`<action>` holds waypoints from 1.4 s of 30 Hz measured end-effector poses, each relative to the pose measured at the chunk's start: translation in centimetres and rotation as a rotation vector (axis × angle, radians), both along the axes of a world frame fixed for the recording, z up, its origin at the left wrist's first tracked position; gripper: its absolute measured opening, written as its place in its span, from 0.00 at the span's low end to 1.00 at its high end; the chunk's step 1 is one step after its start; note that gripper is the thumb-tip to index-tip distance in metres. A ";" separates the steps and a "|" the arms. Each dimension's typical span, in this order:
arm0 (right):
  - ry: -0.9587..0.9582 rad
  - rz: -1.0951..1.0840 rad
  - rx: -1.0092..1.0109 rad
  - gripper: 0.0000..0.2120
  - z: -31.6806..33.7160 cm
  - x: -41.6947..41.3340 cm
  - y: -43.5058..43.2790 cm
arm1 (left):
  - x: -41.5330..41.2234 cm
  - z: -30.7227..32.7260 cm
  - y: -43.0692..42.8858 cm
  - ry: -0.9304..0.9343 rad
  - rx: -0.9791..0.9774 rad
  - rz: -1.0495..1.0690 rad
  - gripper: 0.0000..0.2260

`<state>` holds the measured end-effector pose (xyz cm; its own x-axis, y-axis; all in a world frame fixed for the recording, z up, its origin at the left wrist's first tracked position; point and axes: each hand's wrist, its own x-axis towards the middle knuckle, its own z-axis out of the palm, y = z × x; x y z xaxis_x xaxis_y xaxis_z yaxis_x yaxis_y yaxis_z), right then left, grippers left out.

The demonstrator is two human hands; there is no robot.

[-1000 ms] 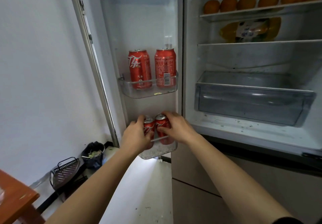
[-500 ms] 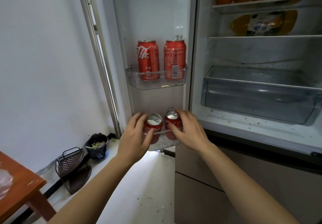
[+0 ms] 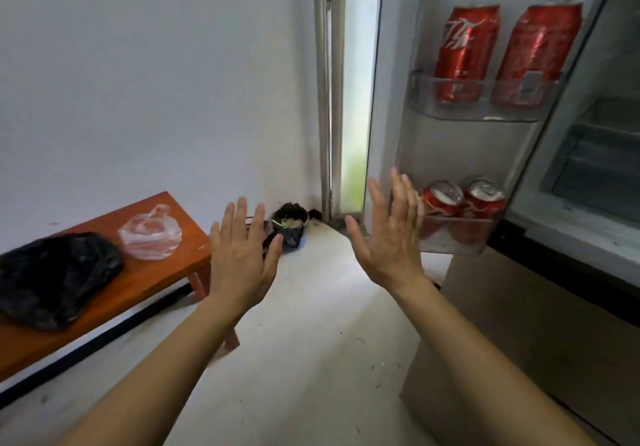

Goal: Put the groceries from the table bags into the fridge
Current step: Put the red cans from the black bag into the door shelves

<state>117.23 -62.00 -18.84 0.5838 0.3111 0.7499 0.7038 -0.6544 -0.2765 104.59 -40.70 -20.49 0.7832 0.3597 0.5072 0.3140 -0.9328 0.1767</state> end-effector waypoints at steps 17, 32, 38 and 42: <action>0.305 0.325 -0.467 0.28 -9.2 -14.3 39.2 | -23.0 -6.3 35.2 0.334 -0.074 0.371 0.34; 0.532 0.546 -0.715 0.23 -17.8 -10.4 67.5 | -21.9 -14.0 59.0 0.575 -0.207 0.541 0.32; 0.639 0.681 -0.709 0.20 -17.8 -6.9 80.5 | -18.4 -13.2 69.8 0.610 -0.208 0.508 0.31; 0.708 0.782 -0.806 0.22 -18.9 -7.8 86.4 | -17.9 -15.8 73.8 0.675 -0.240 0.451 0.30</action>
<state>109.39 24.38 -37.76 0.2338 0.9531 -0.1922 0.8333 -0.2983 -0.4654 86.69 33.05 -36.31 0.6459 0.7489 -0.1481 0.7568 -0.6536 -0.0052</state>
